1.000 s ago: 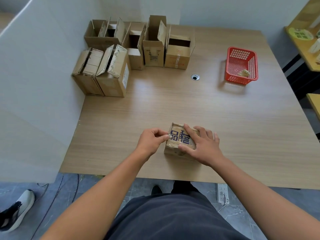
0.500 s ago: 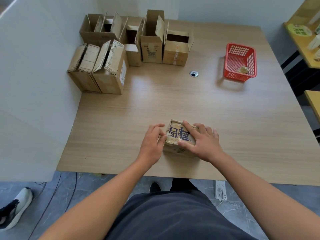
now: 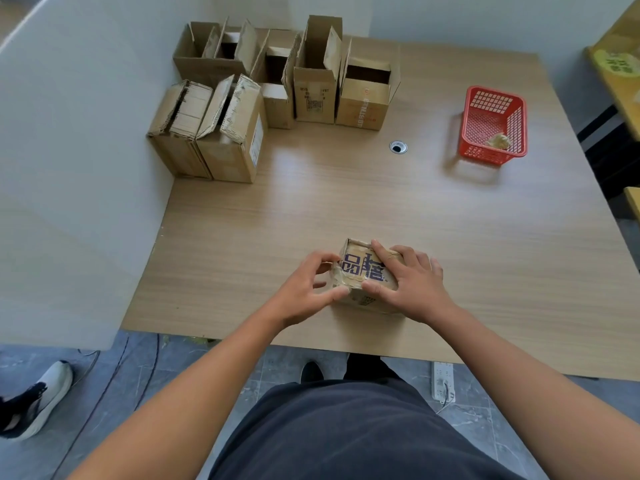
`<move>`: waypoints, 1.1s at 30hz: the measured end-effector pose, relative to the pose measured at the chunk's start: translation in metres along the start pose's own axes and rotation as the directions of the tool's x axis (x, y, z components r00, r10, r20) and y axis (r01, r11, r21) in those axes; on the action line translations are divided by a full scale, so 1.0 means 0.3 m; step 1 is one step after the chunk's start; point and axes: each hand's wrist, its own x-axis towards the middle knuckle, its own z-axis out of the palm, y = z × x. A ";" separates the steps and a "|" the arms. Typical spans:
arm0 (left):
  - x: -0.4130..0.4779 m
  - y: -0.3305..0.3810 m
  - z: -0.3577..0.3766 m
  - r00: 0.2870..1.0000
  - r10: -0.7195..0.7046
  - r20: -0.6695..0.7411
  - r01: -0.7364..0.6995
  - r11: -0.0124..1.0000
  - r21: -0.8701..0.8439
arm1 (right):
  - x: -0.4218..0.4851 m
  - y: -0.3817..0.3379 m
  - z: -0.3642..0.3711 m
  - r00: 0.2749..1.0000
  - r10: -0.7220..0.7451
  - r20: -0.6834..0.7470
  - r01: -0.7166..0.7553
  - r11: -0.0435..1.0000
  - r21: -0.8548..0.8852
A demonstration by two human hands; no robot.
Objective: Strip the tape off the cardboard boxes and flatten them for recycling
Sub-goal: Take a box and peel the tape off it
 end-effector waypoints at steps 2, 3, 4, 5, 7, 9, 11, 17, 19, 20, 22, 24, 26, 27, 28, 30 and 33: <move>-0.019 0.002 0.004 0.999 0.046 0.013 -0.047 0.991 0.123 | -0.001 0.000 0.004 1.000 0.005 -0.003 -0.005 1.000 0.007; -0.024 0.006 0.007 0.996 0.085 0.015 -0.086 0.982 0.169 | -0.001 0.001 0.005 1.000 0.007 -0.003 -0.007 1.000 0.010; -0.026 0.013 0.006 0.990 0.138 0.014 -0.138 0.966 0.219 | 0.000 0.001 0.006 1.000 0.009 -0.003 -0.009 1.000 0.012; -0.024 0.018 0.006 0.979 0.202 0.013 -0.198 0.939 0.282 | 0.001 0.001 0.006 1.000 0.012 -0.002 -0.012 1.000 0.012; -0.022 0.026 0.012 0.938 0.344 0.040 -0.324 0.831 0.452 | 0.004 -0.002 0.005 1.000 0.023 0.003 -0.023 1.000 0.011; -0.038 0.026 0.034 0.895 0.445 0.021 -0.384 0.747 0.543 | 0.007 -0.007 0.003 0.999 0.036 0.016 -0.036 0.999 0.011; -0.067 0.009 0.063 0.863 0.496 -0.097 -0.372 0.754 0.542 | 0.008 -0.012 0.004 0.998 0.051 0.019 -0.052 0.999 0.016; -0.117 -0.029 0.083 0.866 0.424 -0.265 -0.204 0.783 0.588 | -0.003 -0.024 0.011 0.998 0.066 0.012 -0.066 0.998 0.024; -0.101 -0.027 0.084 0.850 0.467 -0.244 -0.223 0.738 0.637 | -0.005 -0.030 0.011 0.998 0.067 0.016 -0.068 0.997 0.023; -0.087 -0.023 0.087 0.837 0.497 -0.229 -0.244 0.714 0.656 | -0.006 -0.032 0.010 0.997 0.068 0.020 -0.068 0.997 0.020; -0.056 -0.019 0.089 0.801 0.563 -0.203 -0.299 0.670 0.679 | -0.009 -0.033 0.009 0.997 0.067 0.030 -0.068 0.997 0.025; -0.029 -0.022 0.089 0.763 0.621 -0.180 -0.359 0.638 0.681 | -0.013 -0.032 0.003 0.997 0.059 0.042 -0.060 0.997 0.042; -0.017 -0.029 0.086 0.748 0.643 -0.167 -0.399 0.636 0.661 | -0.019 -0.026 0.000 0.998 0.040 0.052 -0.041 0.999 0.030; -0.017 -0.031 0.086 0.757 0.631 -0.172 -0.407 0.660 0.631 | -0.020 -0.024 -0.001 0.998 0.031 0.053 -0.032 0.999 0.015; -0.022 -0.029 0.087 0.775 0.604 -0.185 -0.409 0.703 0.582 | -0.018 -0.023 -0.002 0.998 0.027 0.051 -0.027 1.000 0.004; -0.032 -0.030 0.085 0.828 0.525 -0.199 -0.395 0.796 0.458 | -0.012 -0.021 -0.006 0.999 0.029 0.045 -0.030 1.000 0.010; -0.045 -0.035 0.069 0.928 0.313 -0.200 -0.282 0.944 0.169 | -0.006 -0.017 -0.005 0.999 0.022 0.036 -0.022 0.999 0.026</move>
